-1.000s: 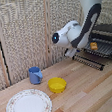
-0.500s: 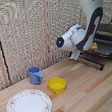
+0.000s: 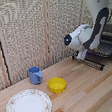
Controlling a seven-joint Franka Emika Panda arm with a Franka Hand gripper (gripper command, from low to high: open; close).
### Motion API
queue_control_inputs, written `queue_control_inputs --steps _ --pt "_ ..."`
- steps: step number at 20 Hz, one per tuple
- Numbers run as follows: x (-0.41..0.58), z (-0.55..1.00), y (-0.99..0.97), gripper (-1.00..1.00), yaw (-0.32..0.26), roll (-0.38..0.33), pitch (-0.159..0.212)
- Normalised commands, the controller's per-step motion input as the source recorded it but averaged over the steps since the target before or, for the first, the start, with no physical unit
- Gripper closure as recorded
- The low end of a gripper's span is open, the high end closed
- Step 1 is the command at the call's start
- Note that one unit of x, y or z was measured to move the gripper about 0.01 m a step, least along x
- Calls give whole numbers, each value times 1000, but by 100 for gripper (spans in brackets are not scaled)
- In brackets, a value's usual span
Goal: Kindly employ your clamp to softly take hold of the bread. Delicately rest it on the oven pan, verifying that it is even on the surface. Using your clamp and attentiveness, smoothly glide the pan into the oven and along the appropriate brackets, securing it in position.
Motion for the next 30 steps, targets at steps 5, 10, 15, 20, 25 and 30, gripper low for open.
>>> queue_control_inputs --steps 5,10,15,20,25,30 --pt "26 0 -18 100 15 0 45" --pt "0 0 0 100 -30 0 0" --pt "-10 18 -66 100 -33 16 12" --pt "-69 107 -111 100 -19 52 22" --pt "-8 457 -221 100 -32 144 75" --pt "17 694 -450 100 -5 132 123"
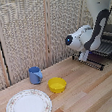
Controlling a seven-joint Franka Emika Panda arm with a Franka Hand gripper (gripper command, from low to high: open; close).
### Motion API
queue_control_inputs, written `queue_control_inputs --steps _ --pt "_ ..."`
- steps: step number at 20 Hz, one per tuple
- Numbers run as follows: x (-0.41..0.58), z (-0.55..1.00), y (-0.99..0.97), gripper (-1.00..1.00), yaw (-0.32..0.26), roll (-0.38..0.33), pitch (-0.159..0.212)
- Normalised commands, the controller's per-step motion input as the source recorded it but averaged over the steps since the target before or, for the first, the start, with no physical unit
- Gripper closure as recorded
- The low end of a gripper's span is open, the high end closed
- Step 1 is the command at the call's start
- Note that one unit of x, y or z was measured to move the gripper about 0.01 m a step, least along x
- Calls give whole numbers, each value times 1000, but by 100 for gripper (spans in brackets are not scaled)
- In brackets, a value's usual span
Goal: Kindly employ your clamp to softly take hold of the bread. Delicately rest it on the oven pan, verifying that it is even on the surface. Using your clamp and attentiveness, smoothly glide the pan into the oven and along the appropriate brackets, securing it in position.
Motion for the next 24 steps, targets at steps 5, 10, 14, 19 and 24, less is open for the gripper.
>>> queue_control_inputs --steps 5,10,14,19,24 --pt "85 741 -555 100 0 112 118" --pt "148 628 -829 100 -2 132 48" --pt "32 394 -959 100 0 113 4" --pt "1 297 -1000 100 0 60 0" --pt "0 291 -1000 100 0 62 0"
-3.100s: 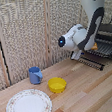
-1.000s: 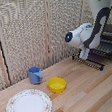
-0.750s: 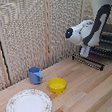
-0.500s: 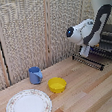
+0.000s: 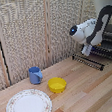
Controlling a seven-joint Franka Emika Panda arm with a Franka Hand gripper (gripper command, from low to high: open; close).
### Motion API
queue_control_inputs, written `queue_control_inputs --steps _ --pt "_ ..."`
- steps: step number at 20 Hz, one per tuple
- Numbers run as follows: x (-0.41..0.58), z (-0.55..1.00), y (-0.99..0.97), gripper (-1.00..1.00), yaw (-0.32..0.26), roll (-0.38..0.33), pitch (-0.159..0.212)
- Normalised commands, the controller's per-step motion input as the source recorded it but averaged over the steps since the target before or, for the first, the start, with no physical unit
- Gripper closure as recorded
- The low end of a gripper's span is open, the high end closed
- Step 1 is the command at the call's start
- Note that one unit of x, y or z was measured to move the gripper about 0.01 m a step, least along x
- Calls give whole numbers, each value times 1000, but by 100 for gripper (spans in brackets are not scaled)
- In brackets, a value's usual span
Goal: Kindly employ your clamp to softly take hold of the bread. Delicately rest it on the oven pan, verifying that it is even on the surface. Using your clamp and attentiveness, smoothly glide the pan into the oven and along the appropriate brackets, securing it in position.
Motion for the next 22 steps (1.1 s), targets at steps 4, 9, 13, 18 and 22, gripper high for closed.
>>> queue_control_inputs --steps 4,9,13,18,22 --pt "0 186 -999 100 0 103 0" --pt "-11 47 -717 100 13 133 -40" --pt "-85 56 -53 -100 -29 77 -97" --pt "-134 310 174 -100 -118 65 -26" --pt "-41 551 -21 -100 -18 87 -12"
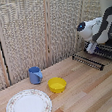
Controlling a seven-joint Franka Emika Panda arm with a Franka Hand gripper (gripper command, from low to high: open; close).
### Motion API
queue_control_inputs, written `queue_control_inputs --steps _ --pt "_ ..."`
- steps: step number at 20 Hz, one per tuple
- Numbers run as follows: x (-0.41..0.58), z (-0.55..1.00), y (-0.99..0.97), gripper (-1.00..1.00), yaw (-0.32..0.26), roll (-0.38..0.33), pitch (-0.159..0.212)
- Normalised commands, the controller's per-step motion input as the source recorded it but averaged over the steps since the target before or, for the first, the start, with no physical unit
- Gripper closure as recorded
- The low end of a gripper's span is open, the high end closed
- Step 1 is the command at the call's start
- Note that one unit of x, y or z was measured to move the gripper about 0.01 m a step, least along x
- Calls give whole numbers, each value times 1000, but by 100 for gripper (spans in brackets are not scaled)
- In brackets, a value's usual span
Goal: Kindly employ your clamp to softly take hold of the bread. Delicately rest it on the oven pan, verifying that it is even on the surface. Using your clamp and attentiveness, smoothly glide the pan into the oven and along the appropriate brackets, securing it in position.
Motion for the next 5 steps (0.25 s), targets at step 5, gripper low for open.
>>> queue_control_inputs --steps 5 --pt "16 187 332 -100 -138 41 9"
